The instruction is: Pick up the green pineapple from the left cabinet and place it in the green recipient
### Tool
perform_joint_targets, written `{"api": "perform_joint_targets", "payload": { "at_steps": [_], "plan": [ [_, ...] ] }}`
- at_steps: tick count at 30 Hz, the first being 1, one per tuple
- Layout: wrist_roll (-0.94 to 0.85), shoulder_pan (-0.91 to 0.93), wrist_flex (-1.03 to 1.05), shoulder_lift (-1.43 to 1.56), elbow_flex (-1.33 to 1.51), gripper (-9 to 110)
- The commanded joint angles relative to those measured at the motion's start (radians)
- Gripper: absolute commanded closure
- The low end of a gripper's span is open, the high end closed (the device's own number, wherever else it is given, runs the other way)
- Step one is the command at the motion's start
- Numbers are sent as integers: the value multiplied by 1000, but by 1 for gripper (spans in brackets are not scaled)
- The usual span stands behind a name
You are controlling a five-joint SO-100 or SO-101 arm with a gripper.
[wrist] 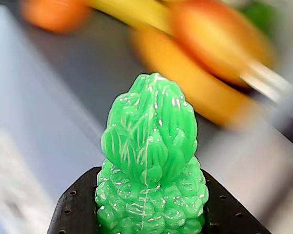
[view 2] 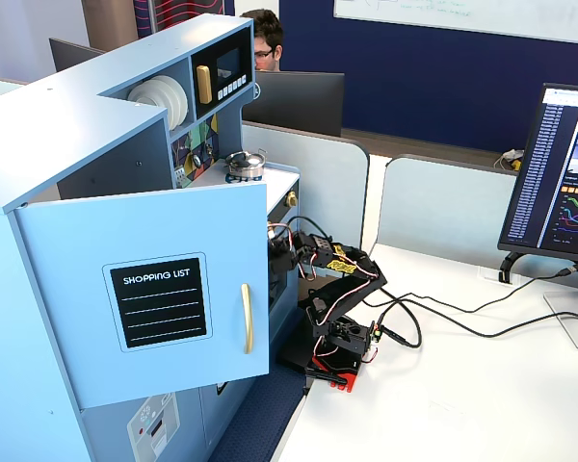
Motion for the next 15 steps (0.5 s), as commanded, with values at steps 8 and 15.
{"api": "perform_joint_targets", "payload": {
  "at_steps": [8,15],
  "plan": [
    [255,549,-94,-206,-222,102],
    [279,592,-166,-485,-561,102]
  ]
}}
